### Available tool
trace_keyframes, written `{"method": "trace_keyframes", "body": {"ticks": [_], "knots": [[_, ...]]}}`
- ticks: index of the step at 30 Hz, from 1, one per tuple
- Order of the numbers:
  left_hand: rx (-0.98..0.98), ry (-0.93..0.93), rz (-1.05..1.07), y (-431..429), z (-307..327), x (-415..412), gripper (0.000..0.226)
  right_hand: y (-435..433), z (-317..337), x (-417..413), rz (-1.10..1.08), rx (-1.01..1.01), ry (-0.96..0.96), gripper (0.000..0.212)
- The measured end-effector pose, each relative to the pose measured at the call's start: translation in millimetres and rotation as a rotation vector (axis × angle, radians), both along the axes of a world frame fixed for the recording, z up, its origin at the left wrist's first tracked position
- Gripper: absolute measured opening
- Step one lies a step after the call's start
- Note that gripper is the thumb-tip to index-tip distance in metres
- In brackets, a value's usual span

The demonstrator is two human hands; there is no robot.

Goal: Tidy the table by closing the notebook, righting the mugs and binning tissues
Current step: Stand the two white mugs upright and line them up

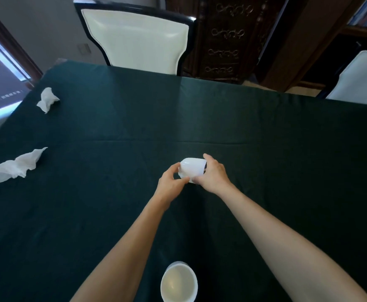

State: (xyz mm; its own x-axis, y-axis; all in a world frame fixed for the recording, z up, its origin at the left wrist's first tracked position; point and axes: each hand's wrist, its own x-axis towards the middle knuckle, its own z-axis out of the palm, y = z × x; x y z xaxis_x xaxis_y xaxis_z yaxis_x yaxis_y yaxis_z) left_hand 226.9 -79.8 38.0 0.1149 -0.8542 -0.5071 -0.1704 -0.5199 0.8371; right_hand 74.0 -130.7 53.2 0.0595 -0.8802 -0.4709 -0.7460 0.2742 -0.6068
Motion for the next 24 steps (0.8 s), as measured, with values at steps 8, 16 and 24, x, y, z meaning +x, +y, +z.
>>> {"method": "trace_keyframes", "body": {"ticks": [8,16,24], "knots": [[-0.066,0.484,0.23,34,17,-13,0.057,10,69,-18,-0.222,0.088,-0.353,0.027],[-0.104,0.769,0.294,87,45,-38,0.06,76,134,-23,-0.306,0.171,-0.657,0.017],[0.023,0.743,0.158,162,69,-67,0.052,143,160,-89,0.166,-0.2,-0.199,0.017]]}}
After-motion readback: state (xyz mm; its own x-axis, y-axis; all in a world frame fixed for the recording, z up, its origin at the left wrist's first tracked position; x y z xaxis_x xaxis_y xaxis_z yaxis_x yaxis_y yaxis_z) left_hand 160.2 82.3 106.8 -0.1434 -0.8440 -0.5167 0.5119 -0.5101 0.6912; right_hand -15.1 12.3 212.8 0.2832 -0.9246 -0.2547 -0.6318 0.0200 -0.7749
